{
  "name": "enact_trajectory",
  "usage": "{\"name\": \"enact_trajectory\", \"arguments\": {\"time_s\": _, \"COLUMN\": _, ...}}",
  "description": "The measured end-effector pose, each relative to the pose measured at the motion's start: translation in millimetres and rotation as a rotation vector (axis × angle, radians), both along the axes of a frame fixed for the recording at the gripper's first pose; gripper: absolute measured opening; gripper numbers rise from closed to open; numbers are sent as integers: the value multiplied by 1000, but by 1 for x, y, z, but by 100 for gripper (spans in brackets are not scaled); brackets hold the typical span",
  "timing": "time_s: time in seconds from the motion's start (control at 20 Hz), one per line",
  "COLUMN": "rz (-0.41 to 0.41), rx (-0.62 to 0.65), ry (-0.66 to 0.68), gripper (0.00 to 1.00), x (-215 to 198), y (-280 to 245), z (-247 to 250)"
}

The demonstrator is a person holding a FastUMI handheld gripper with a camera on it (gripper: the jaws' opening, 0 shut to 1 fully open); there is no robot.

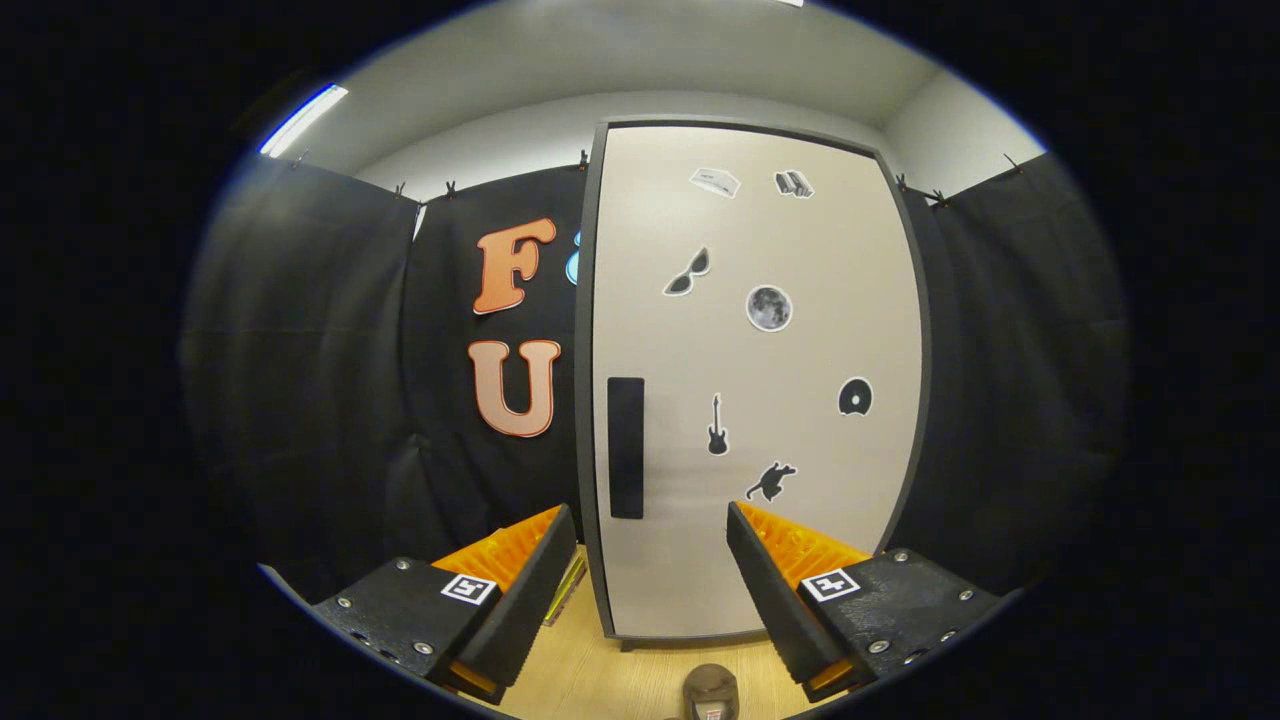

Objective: Open the shoe cabinet door, grab the shoes and put them into the shoe cabinet, then close the shoe cabinet door.

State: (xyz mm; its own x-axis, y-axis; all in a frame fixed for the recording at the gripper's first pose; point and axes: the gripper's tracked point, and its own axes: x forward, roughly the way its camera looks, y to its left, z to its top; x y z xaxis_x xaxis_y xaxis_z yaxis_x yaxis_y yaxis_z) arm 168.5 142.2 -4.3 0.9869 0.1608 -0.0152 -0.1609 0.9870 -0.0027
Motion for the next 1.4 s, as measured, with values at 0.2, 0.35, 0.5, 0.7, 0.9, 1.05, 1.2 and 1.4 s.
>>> {"name": "enact_trajectory", "arguments": {"time_s": 0.2, "rz": 13, "rx": -5, "ry": 10, "gripper": 95, "x": 38, "y": 21, "z": -6}}
{"name": "enact_trajectory", "arguments": {"time_s": 0.35, "rz": 11, "rx": 9, "ry": 7, "gripper": 95, "x": 65, "y": 32, "z": -9}}
{"name": "enact_trajectory", "arguments": {"time_s": 0.5, "rz": 6, "rx": 34, "ry": 12, "gripper": 95, "x": 87, "y": 42, "z": -12}}
{"name": "enact_trajectory", "arguments": {"time_s": 0.7, "rz": -35, "rx": 15, "ry": 0, "gripper": 92, "x": 109, "y": 40, "z": -12}}
{"name": "enact_trajectory", "arguments": {"time_s": 0.9, "rz": -82, "rx": 24, "ry": 12, "gripper": 71, "x": 122, "y": 34, "z": -15}}
{"name": "enact_trajectory", "arguments": {"time_s": 1.05, "rz": -80, "rx": 43, "ry": 12, "gripper": 37, "x": 121, "y": 38, "z": -16}}
{"name": "enact_trajectory", "arguments": {"time_s": 1.2, "rz": -80, "rx": 40, "ry": 28, "gripper": 34, "x": 117, "y": 36, "z": -16}}
{"name": "enact_trajectory", "arguments": {"time_s": 1.4, "rz": -87, "rx": 52, "ry": 54, "gripper": 29, "x": 112, "y": 32, "z": -17}}
